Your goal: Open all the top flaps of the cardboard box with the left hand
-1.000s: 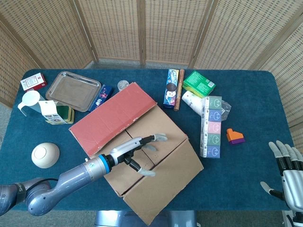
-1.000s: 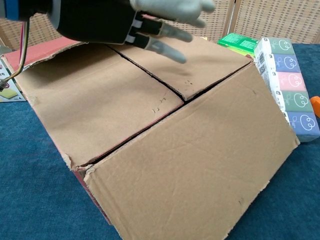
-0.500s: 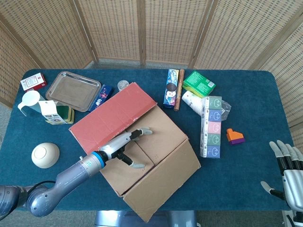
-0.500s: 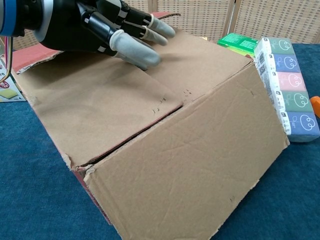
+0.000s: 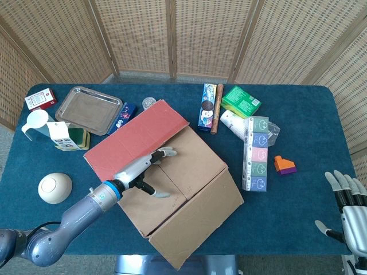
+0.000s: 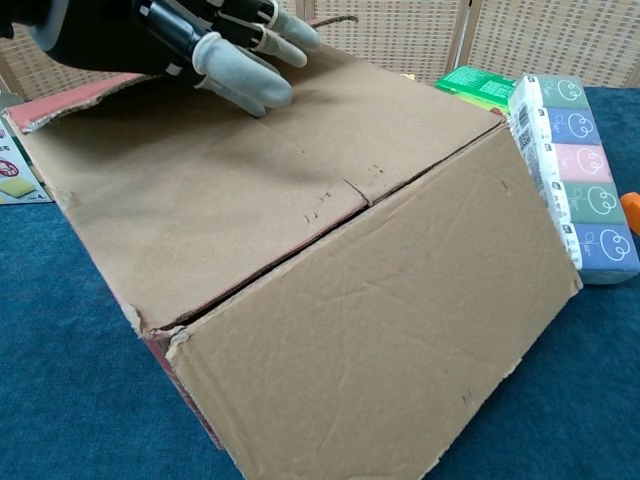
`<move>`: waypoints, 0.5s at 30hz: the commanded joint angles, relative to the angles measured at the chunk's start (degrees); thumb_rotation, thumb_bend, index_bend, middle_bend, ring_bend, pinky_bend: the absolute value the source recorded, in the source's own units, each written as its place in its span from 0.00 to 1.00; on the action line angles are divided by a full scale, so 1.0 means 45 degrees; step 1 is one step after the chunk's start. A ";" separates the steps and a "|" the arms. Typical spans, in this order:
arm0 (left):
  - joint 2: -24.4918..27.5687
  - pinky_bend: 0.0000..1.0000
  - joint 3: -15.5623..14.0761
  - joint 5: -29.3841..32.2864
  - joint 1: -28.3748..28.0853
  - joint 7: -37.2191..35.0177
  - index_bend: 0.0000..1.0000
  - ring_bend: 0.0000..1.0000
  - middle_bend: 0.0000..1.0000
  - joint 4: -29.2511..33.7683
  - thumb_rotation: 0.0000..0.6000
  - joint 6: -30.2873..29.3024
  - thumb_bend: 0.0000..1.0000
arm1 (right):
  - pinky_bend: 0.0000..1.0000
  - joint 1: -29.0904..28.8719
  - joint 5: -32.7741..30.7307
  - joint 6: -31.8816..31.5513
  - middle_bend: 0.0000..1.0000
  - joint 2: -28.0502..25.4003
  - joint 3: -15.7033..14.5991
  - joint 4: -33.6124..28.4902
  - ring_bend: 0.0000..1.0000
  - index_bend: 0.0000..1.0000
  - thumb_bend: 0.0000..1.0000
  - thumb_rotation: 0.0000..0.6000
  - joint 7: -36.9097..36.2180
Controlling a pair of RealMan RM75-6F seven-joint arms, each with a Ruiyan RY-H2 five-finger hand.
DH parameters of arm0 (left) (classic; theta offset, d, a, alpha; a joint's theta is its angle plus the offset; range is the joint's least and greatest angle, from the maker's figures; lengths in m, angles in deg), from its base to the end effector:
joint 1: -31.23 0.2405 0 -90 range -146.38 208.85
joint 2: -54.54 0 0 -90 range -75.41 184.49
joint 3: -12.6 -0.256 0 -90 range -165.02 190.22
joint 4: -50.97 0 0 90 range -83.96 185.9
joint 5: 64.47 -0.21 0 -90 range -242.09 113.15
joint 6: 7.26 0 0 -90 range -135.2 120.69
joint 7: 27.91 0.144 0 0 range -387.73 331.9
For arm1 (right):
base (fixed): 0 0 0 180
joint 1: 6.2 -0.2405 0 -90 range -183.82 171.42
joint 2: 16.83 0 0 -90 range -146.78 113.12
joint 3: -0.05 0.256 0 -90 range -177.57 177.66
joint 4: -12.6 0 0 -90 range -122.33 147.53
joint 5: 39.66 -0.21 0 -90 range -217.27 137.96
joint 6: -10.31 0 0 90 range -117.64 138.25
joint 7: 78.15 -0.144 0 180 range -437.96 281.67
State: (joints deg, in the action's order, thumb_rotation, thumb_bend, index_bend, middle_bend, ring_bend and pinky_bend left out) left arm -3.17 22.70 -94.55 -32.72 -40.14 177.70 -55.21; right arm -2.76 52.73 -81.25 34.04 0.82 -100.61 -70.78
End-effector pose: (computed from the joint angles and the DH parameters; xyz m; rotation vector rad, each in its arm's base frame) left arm -0.0270 0.2956 0.0765 -1.7177 -1.9300 -1.0891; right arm -0.2564 -0.1312 0.2037 1.3509 -0.8928 0.9100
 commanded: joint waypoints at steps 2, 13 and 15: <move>0.0328 0.06 0.0186 0.0111 0.0069 0.0312 0.11 0.00 0.00 0.0254 1.00 -0.0305 0.00 | 0.00 0.0012 -0.0028 -0.0024 0.00 -0.0025 0.0006 0.0004 0.00 0.00 0.00 1.00 -0.0088; 0.2172 0.05 0.1013 0.0186 0.0636 0.0657 0.11 0.00 0.00 0.1346 1.00 -0.1089 0.00 | 0.00 0.0049 0.0110 -0.0085 0.00 -0.0105 -0.0049 -0.0050 0.00 0.00 0.00 1.00 -0.0257; 0.2632 0.05 0.1139 0.0174 0.0776 0.0708 0.11 0.00 0.00 0.1535 1.00 -0.1154 0.00 | 0.00 0.0054 0.0137 -0.0097 0.00 -0.0117 -0.0057 -0.0053 0.00 0.00 0.00 1.00 -0.0270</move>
State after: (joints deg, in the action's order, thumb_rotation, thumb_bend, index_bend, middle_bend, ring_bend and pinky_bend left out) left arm 6.82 26.99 -93.76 -30.00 -37.30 183.55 -59.90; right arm -2.52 53.35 -81.68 33.52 0.56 -100.84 -72.00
